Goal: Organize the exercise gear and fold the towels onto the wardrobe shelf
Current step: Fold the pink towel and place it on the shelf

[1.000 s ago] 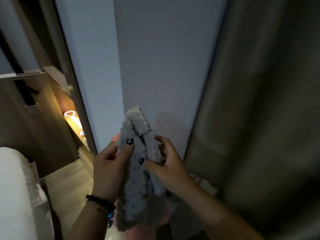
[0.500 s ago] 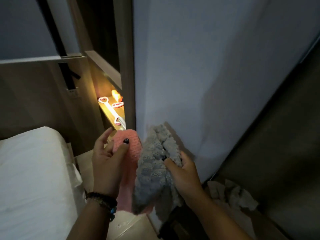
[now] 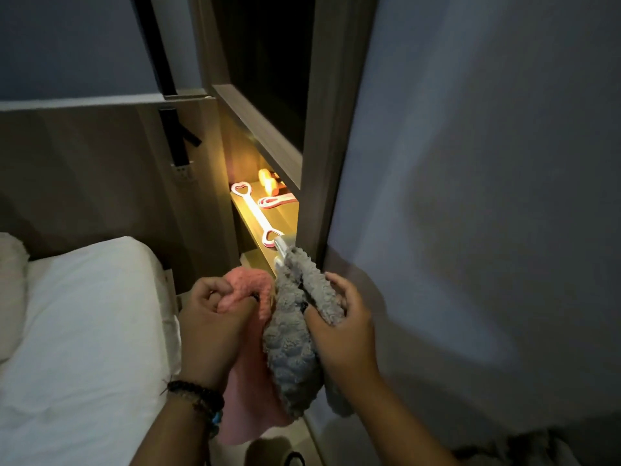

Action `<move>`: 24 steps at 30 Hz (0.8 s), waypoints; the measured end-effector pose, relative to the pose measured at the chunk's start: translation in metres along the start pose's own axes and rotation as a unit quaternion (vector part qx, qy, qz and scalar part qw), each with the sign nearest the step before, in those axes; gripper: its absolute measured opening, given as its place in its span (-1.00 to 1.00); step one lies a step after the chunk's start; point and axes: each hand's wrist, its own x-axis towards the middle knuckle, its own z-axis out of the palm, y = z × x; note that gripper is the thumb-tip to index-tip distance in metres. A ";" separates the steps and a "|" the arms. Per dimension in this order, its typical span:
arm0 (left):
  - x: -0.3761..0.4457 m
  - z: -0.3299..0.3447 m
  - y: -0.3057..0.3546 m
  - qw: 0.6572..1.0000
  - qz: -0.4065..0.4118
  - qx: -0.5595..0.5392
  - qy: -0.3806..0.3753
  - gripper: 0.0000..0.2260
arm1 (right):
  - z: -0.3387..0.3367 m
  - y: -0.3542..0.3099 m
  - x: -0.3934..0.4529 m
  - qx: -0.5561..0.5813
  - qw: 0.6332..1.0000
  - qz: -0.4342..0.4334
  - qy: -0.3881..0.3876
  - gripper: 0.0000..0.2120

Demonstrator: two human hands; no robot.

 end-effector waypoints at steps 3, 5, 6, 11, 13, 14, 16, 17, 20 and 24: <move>0.035 0.010 0.002 1.000 0.005 0.007 0.022 -0.74 | 0.026 0.007 0.040 -0.028 0.999 0.019 0.016 -0.51; 0.060 0.015 0.003 0.999 -0.001 0.023 0.022 -0.71 | 0.043 0.009 0.067 -0.041 0.999 0.007 0.013 -0.55; 0.073 0.016 0.003 0.999 0.000 0.033 0.019 -0.71 | 0.051 0.009 0.080 -0.049 0.999 -0.003 0.010 -0.58; 0.141 0.013 0.001 0.989 0.080 0.122 -0.037 -0.64 | 0.089 0.006 0.135 -0.055 0.998 0.000 0.002 -0.68; 0.170 0.008 0.004 0.984 0.092 0.131 -0.075 -0.62 | 0.103 0.006 0.152 -0.079 0.997 -0.005 -0.005 -0.68; 0.186 0.006 0.005 0.983 0.097 0.127 -0.091 -0.62 | 0.111 0.006 0.162 -0.091 0.996 -0.007 -0.007 -0.65; 0.217 0.001 0.006 0.980 0.107 0.125 -0.115 -0.59 | 0.129 0.005 0.183 -0.114 0.993 -0.013 -0.003 -0.55; 0.233 -0.002 0.006 0.977 0.113 0.128 -0.129 -0.57 | 0.138 0.003 0.194 -0.122 0.992 -0.019 0.005 -0.49; 0.283 -0.008 0.007 0.960 0.152 0.158 -0.176 -0.61 | 0.162 -0.004 0.229 -0.145 0.989 -0.042 0.000 -0.37; 0.340 -0.014 0.007 0.926 0.225 0.212 -0.219 -0.72 | 0.187 -0.011 0.277 -0.156 0.987 0.001 -0.040 -0.45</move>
